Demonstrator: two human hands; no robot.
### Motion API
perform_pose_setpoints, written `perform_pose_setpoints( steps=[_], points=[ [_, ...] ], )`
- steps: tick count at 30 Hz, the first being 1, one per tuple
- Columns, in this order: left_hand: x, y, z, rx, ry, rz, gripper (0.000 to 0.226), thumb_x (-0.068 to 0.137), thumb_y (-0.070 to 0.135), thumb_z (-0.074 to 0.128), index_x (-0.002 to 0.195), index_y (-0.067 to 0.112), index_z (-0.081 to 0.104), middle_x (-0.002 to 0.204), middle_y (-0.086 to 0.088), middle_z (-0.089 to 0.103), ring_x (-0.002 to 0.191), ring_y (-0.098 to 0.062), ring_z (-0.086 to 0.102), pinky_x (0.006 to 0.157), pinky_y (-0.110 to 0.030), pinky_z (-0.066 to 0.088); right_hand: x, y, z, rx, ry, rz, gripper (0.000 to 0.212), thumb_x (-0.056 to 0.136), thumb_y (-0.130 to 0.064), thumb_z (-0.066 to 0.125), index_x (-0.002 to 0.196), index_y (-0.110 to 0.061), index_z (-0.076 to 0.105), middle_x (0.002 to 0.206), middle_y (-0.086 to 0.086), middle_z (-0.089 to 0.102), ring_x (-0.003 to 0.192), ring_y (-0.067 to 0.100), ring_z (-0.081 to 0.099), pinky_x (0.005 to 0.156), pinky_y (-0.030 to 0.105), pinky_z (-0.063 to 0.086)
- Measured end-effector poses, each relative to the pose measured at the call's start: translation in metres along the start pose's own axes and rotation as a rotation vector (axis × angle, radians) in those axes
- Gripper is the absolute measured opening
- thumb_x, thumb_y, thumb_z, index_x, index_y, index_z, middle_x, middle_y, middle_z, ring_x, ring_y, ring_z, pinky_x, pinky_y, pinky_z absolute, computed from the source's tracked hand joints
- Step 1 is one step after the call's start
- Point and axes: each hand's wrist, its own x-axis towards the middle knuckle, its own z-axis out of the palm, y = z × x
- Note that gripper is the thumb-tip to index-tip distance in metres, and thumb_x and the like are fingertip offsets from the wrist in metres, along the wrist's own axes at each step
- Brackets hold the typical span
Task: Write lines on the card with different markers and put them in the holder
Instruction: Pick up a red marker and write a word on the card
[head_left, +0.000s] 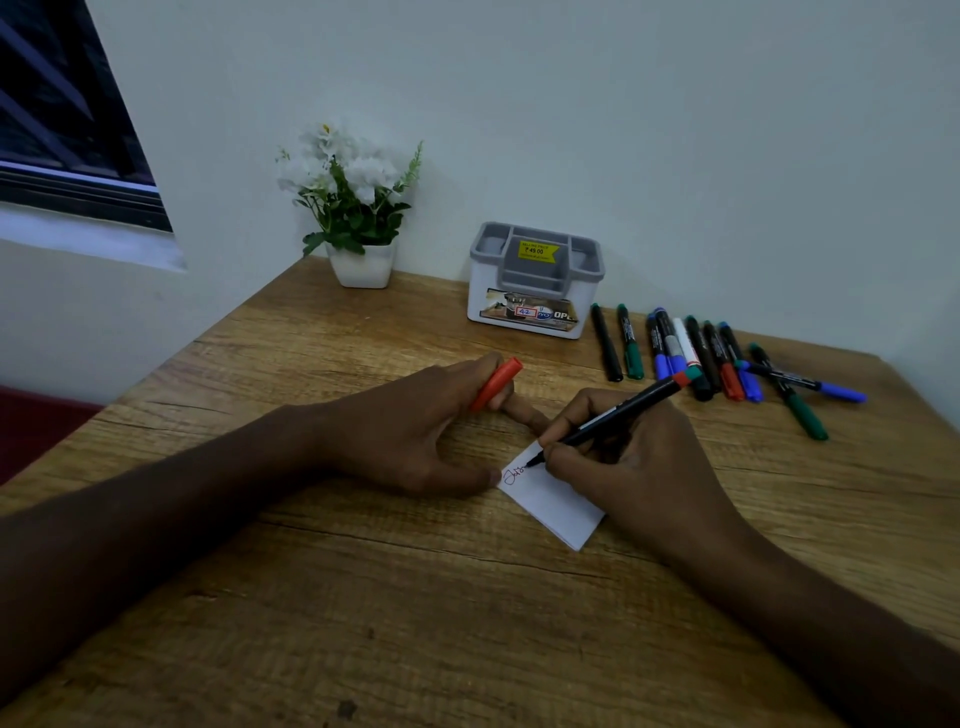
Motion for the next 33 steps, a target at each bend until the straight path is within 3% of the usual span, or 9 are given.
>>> perform_pose_setpoints(
  steps=[7, 9, 16, 20, 26, 33],
  points=[
    [0.000, 0.001, -0.001, 0.019, -0.009, -0.025, 0.069, 0.088, 0.043, 0.077, 0.141, 0.018, 0.040, 0.130, 0.004, 0.054, 0.111, 0.004, 0.044, 0.090, -0.022, 0.046, 0.000, 0.001, 0.000, 0.007, -0.009, 0.016, 0.007, 0.083, -0.019, 0.081, 0.081, -0.024, 0.078, 0.083, -0.019, 0.076, 0.081, -0.004, 0.070, 0.062, 0.008, 0.051],
    [0.001, 0.002, -0.001, 0.011, -0.007, -0.021, 0.068, 0.088, 0.042, 0.078, 0.139, 0.018, 0.041, 0.128, 0.004, 0.055, 0.108, 0.001, 0.047, 0.090, -0.025, 0.046, 0.001, 0.001, 0.000, 0.012, 0.003, 0.020, 0.006, 0.084, -0.019, 0.080, 0.081, -0.024, 0.077, 0.084, -0.019, 0.077, 0.082, -0.004, 0.070, 0.064, 0.009, 0.052],
    [0.000, 0.000, 0.000, 0.002, 0.006, -0.011, 0.062, 0.087, 0.043, 0.078, 0.134, 0.023, 0.043, 0.123, 0.011, 0.056, 0.107, 0.002, 0.050, 0.088, -0.022, 0.049, 0.001, 0.003, 0.001, 0.012, 0.017, 0.029, 0.007, 0.085, -0.020, 0.080, 0.081, -0.026, 0.077, 0.083, -0.018, 0.076, 0.080, -0.001, 0.071, 0.065, 0.017, 0.057],
    [0.000, 0.001, 0.000, -0.001, 0.000, -0.009, 0.064, 0.087, 0.043, 0.078, 0.136, 0.022, 0.042, 0.124, 0.010, 0.055, 0.109, 0.004, 0.047, 0.088, -0.021, 0.046, 0.001, 0.003, 0.001, 0.014, 0.016, 0.042, 0.005, 0.083, -0.023, 0.078, 0.080, -0.026, 0.076, 0.082, -0.014, 0.077, 0.077, 0.004, 0.072, 0.067, 0.029, 0.061],
    [0.000, 0.001, 0.001, -0.023, 0.007, 0.015, 0.053, 0.087, 0.041, 0.078, 0.126, 0.027, 0.044, 0.116, 0.017, 0.054, 0.107, 0.002, 0.051, 0.084, -0.019, 0.048, 0.006, 0.004, -0.007, 0.077, 0.062, 0.074, 0.009, 0.086, -0.017, 0.079, 0.080, -0.023, 0.076, 0.082, -0.014, 0.077, 0.079, 0.002, 0.072, 0.063, 0.019, 0.058],
    [0.001, -0.001, 0.001, -0.033, 0.022, 0.037, 0.049, 0.087, 0.041, 0.080, 0.118, 0.026, 0.045, 0.109, 0.015, 0.056, 0.100, -0.007, 0.055, 0.078, -0.023, 0.051, 0.006, 0.007, -0.008, 0.016, 0.014, 0.045, 0.007, 0.083, -0.023, 0.082, 0.081, -0.029, 0.078, 0.084, -0.017, 0.077, 0.082, 0.004, 0.072, 0.065, 0.020, 0.059]
  ],
)
